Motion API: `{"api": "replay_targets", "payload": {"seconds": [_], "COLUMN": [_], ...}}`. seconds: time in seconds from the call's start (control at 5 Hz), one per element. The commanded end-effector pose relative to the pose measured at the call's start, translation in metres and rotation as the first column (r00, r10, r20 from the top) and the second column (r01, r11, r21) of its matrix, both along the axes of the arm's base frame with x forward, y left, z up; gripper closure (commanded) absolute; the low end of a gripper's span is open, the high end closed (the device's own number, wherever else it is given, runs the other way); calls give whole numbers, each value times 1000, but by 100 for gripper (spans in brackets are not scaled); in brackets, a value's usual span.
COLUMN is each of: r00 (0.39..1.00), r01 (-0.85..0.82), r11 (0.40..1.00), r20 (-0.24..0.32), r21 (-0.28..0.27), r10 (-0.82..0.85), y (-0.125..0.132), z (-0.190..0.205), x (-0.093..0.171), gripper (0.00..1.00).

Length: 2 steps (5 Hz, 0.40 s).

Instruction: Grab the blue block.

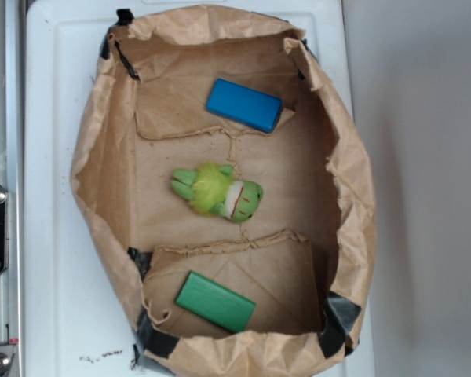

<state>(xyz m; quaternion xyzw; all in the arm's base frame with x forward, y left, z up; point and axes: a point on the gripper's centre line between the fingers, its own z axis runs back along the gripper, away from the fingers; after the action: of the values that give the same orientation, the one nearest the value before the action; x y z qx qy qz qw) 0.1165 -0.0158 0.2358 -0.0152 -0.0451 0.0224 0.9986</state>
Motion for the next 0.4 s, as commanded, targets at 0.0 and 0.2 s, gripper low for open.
{"api": "replay_targets", "payload": {"seconds": [0.0,0.2], "r00": [1000,998], "r01": [0,19], "r11": [1000,1000], "r20": [0,57], "r21": [0,15], "r10": [0,-20], "y": [0,-9], "z": [0,-16], "x": [0,50], "gripper": [0,0]}}
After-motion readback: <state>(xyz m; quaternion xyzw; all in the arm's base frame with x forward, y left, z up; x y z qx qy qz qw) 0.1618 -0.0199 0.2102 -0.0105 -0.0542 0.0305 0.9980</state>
